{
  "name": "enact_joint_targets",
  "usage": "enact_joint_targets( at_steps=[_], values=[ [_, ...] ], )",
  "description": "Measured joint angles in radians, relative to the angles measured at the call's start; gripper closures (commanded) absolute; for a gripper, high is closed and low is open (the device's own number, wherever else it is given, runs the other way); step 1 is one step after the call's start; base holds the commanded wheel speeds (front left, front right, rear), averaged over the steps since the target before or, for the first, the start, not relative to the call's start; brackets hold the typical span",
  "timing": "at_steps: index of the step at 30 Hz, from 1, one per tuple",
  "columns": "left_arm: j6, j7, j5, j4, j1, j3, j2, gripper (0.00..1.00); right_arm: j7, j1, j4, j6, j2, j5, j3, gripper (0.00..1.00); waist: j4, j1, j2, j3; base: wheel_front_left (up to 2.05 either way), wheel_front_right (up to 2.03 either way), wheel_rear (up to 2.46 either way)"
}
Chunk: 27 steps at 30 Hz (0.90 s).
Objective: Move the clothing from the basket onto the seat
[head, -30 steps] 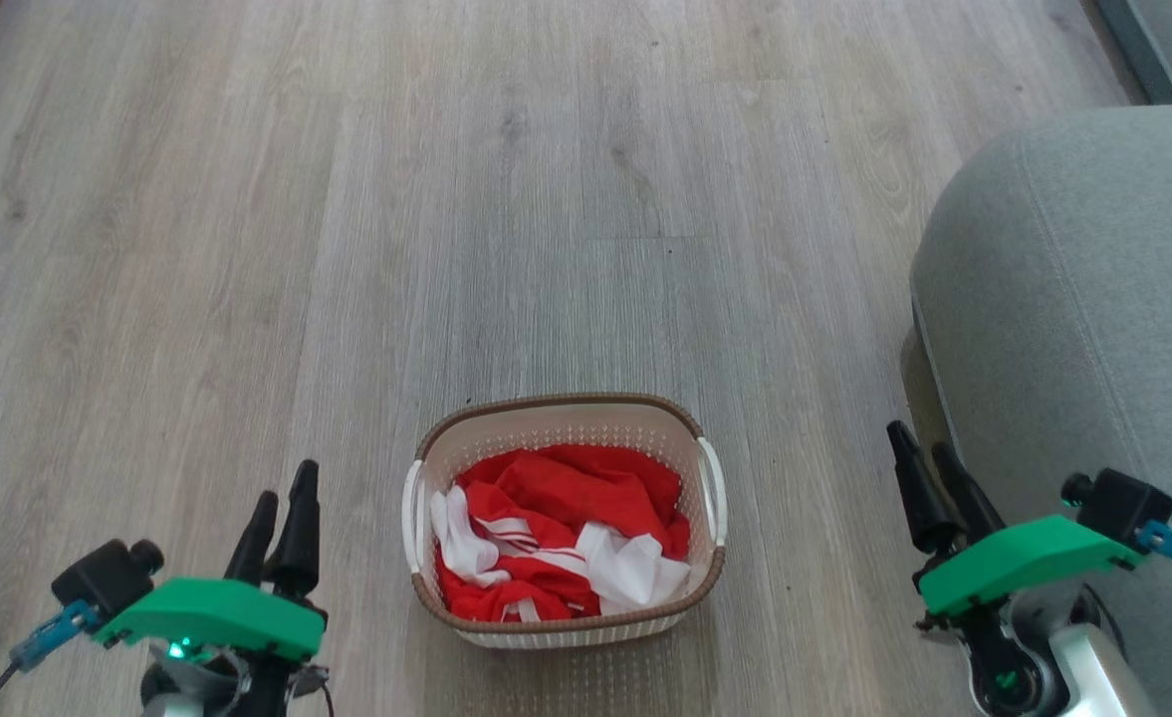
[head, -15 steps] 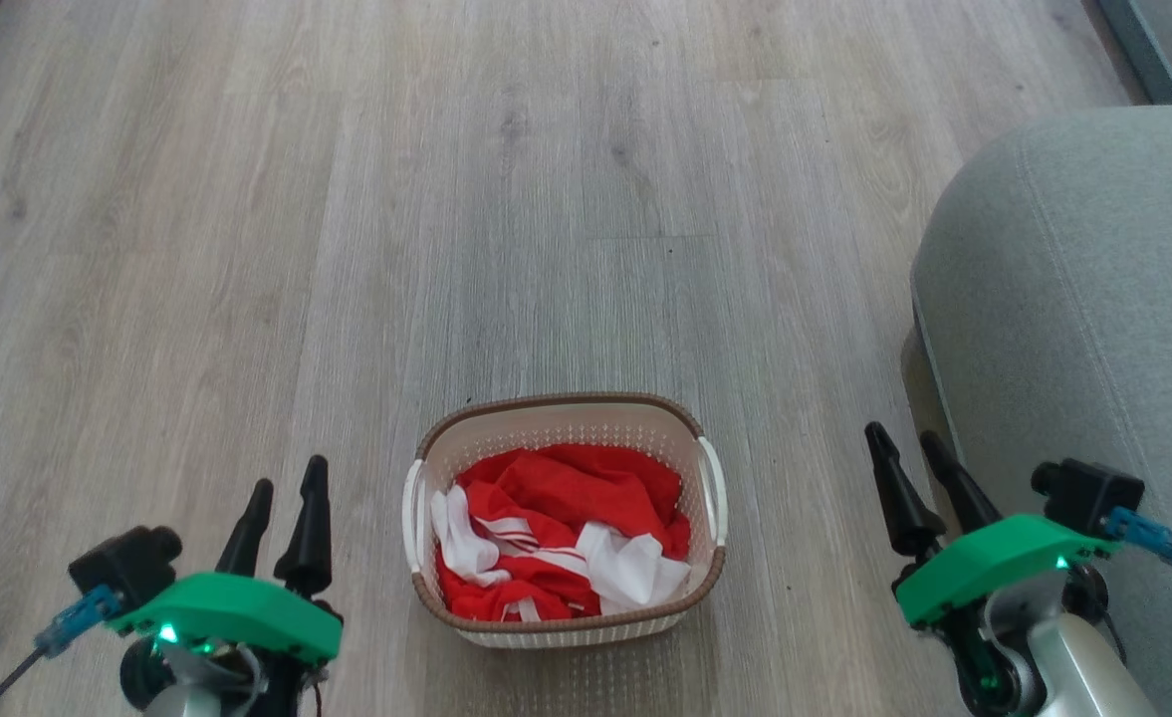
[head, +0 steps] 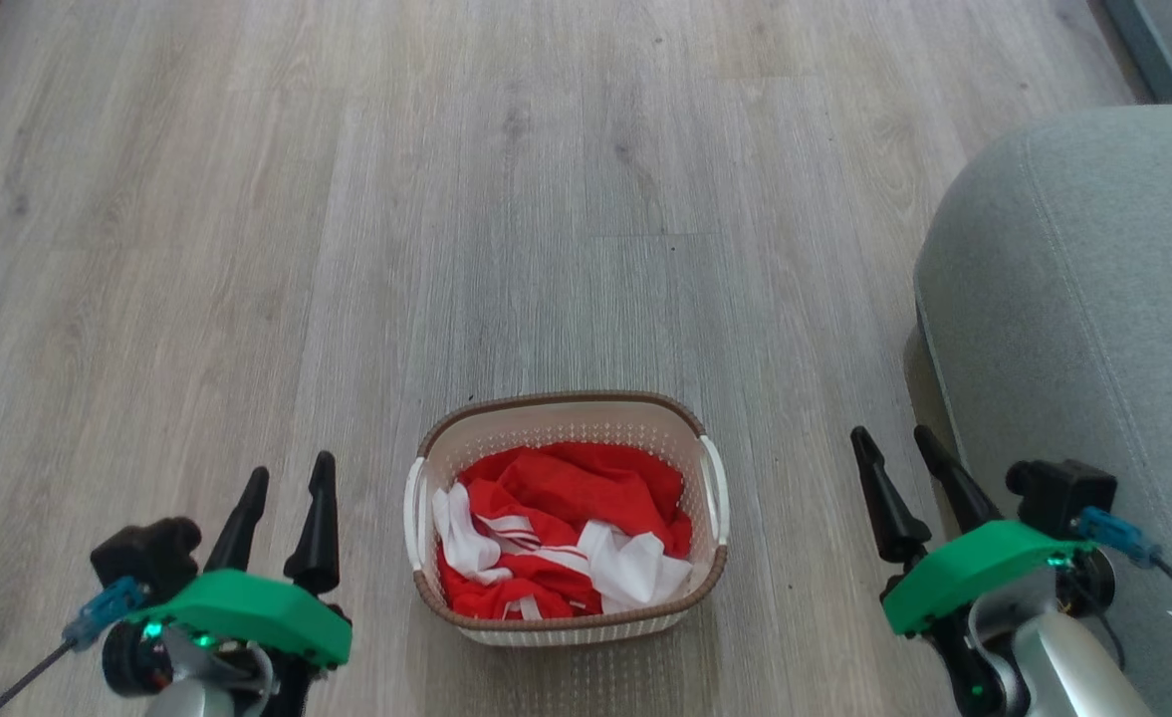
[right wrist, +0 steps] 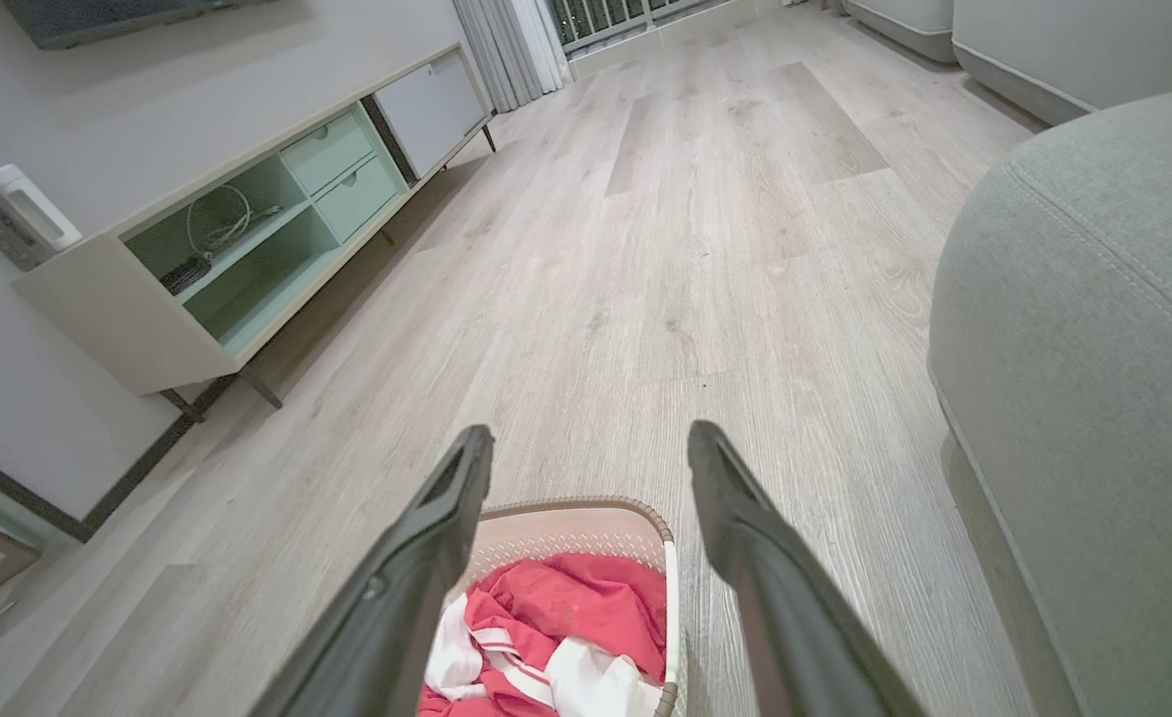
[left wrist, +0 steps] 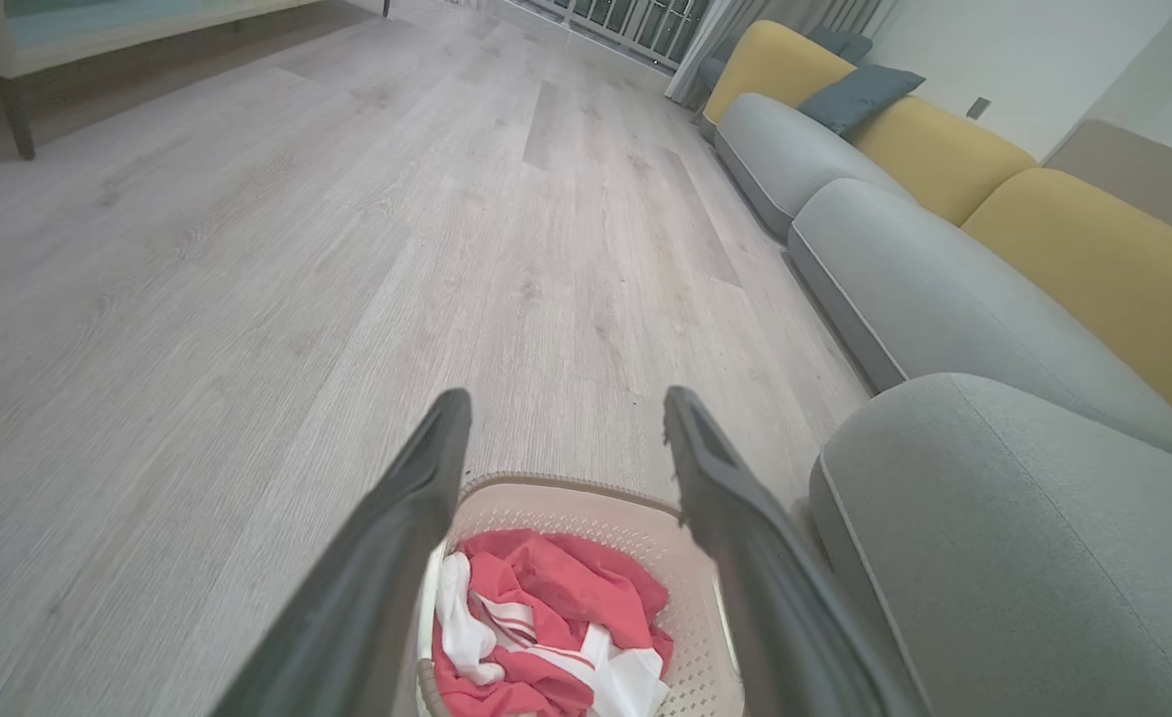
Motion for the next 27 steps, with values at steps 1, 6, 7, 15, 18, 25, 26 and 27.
enact_joint_targets(
  at_steps=[1,6,7,15,18,25,26,27],
  values=[
    [0.000,-0.003,0.011,-0.001,0.000,0.000,0.001,0.00,-0.001,0.000,0.001,0.000,0.000,-0.009,0.001,0.00,0.000,0.0000,0.0000,0.000,0.00,0.00,0.00],
    [0.003,-0.017,0.073,-0.004,0.000,-0.001,0.002,0.00,-0.017,-0.002,0.011,0.000,-0.002,-0.054,0.012,0.00,-0.001,0.0000,0.0000,0.002,0.00,0.00,0.00],
    [0.006,-0.021,0.084,-0.004,0.000,-0.001,0.002,0.00,-0.018,-0.003,0.012,0.000,-0.003,-0.061,0.013,0.00,-0.001,0.0000,0.0000,0.002,0.00,0.00,0.00],
    [0.009,-0.036,0.167,-0.008,0.000,-0.002,0.003,0.00,-0.042,-0.012,0.023,0.000,-0.004,-0.121,0.014,0.00,0.002,0.0000,0.0000,0.003,0.00,0.00,0.00],
    [0.009,-0.046,0.203,-0.012,0.000,-0.003,0.003,0.00,-0.049,-0.012,0.026,0.000,-0.004,-0.150,0.015,0.00,0.002,0.0000,0.0000,0.003,0.00,0.00,0.00],
    [0.009,-0.068,0.288,-0.016,0.000,-0.002,0.003,0.00,-0.071,-0.014,0.030,0.000,-0.007,-0.225,0.022,0.00,0.002,0.0000,0.0000,0.004,0.00,0.00,0.00],
    [0.009,-0.070,0.300,-0.016,0.000,-0.002,0.003,0.00,-0.071,-0.014,0.031,0.000,-0.008,-0.234,0.023,0.00,0.002,0.0000,0.0000,0.004,0.00,0.00,0.00],
    [0.009,-0.077,0.311,-0.015,0.000,-0.002,0.002,0.00,-0.073,-0.015,0.032,0.000,-0.009,-0.244,0.023,0.00,0.002,0.0000,0.0000,0.004,0.00,0.00,0.00]
  ],
)
